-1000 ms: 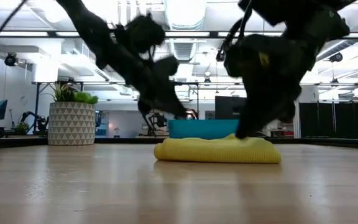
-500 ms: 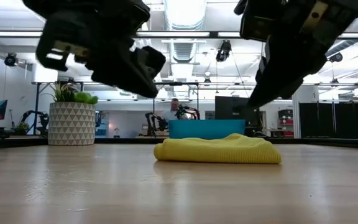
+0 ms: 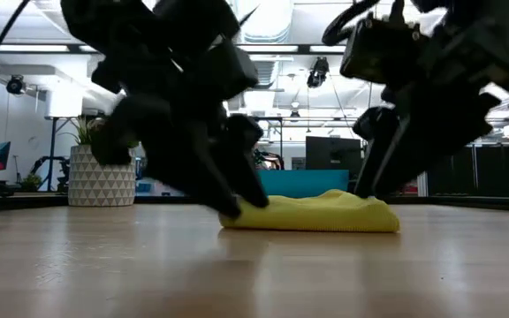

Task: Fold microfiber towels
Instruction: Fold the yellow microfiber cloth

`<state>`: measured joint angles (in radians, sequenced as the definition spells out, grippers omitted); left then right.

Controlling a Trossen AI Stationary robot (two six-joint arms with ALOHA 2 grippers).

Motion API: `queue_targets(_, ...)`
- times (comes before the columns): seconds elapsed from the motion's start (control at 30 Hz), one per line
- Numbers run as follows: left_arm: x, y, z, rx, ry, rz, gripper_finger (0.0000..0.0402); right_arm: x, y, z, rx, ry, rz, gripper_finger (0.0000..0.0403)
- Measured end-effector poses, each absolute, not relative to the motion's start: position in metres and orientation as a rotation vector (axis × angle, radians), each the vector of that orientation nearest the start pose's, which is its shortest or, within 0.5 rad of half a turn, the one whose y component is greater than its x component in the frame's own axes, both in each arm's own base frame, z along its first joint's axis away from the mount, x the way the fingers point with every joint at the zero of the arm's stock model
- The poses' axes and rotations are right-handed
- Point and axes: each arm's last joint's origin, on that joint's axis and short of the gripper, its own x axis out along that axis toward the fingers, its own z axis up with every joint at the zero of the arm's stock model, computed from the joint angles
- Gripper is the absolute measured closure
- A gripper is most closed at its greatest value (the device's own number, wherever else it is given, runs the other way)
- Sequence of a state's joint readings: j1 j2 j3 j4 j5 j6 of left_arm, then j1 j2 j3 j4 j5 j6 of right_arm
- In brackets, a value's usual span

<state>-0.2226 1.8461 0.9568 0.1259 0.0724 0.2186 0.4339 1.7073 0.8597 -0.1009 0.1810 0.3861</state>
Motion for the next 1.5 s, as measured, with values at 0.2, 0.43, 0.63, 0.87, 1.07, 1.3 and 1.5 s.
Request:
queue_targets(0.2, 0.362, -0.082, 0.117, 0.263, 0.92, -0.279, 0.0138, 0.294, 0.129, 0.119, 0.026, 1.011, 0.029, 0.0188)
queue_targets(0.43, 0.359, -0.082, 0.103, 0.178, 0.995, -0.203, 0.0169, 0.293, 0.13, 0.102, 0.014, 1.065, -0.052, 0.0212)
queue_targets(0.63, 0.353, -0.08, 0.097, 0.169, 1.032, -0.144, 0.0255, 0.293, 0.129, 0.101, 0.006, 1.065, -0.079, 0.0269)
queue_targets(0.87, 0.349, -0.09, 0.092, 0.193, 1.052, -0.119, 0.0391, 0.292, 0.128, 0.103, 0.026, 1.067, -0.105, 0.0381)
queue_targets(1.07, 0.345, -0.109, 0.12, 0.135, 0.988, -0.132, 0.0399, 0.294, 0.141, 0.132, 0.087, 1.035, -0.002, 0.0392)
queue_targets(1.3, 0.327, -0.124, 0.192, -0.123, 0.839, -0.352, 0.0401, 0.299, 0.177, 0.182, 0.284, 0.959, 0.207, 0.0393)
queue_targets(1.5, 0.317, -0.121, 0.217, -0.14, 0.771, -0.319, 0.0401, 0.301, 0.186, 0.195, 0.333, 0.936, 0.215, 0.0394)
